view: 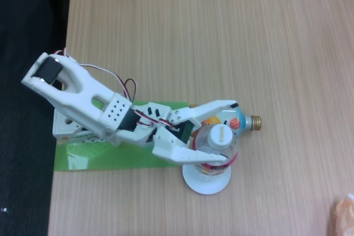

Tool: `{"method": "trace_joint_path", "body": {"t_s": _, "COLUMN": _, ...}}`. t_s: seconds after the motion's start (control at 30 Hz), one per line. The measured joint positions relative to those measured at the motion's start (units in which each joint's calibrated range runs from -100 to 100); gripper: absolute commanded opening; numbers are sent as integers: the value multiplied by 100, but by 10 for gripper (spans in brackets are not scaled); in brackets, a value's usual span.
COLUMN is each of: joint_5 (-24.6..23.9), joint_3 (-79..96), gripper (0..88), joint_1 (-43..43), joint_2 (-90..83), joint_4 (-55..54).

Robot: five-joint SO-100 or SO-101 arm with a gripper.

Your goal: Pick up the plastic bottle and stand it up on the white place

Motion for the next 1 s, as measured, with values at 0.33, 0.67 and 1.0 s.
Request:
{"method": "trace_joint_path", "body": {"t_s": 0.33, "joint_5": 0, "joint_3": 253, "gripper": 400, "joint_1": 0, "joint_2": -2062, "joint_4": 374}}
{"method": "trace_joint_path", "body": {"t_s": 0.67, "joint_5": -673, "joint_3": -398, "gripper": 397, "joint_1": -1009, "joint_2": -3813, "joint_4": 739}}
{"method": "trace_joint_path", "body": {"t_s": 1.0, "joint_5": -2608, "joint_3": -1094, "gripper": 397, "joint_1": -1532, "joint_2": -4672, "joint_4": 2319}}
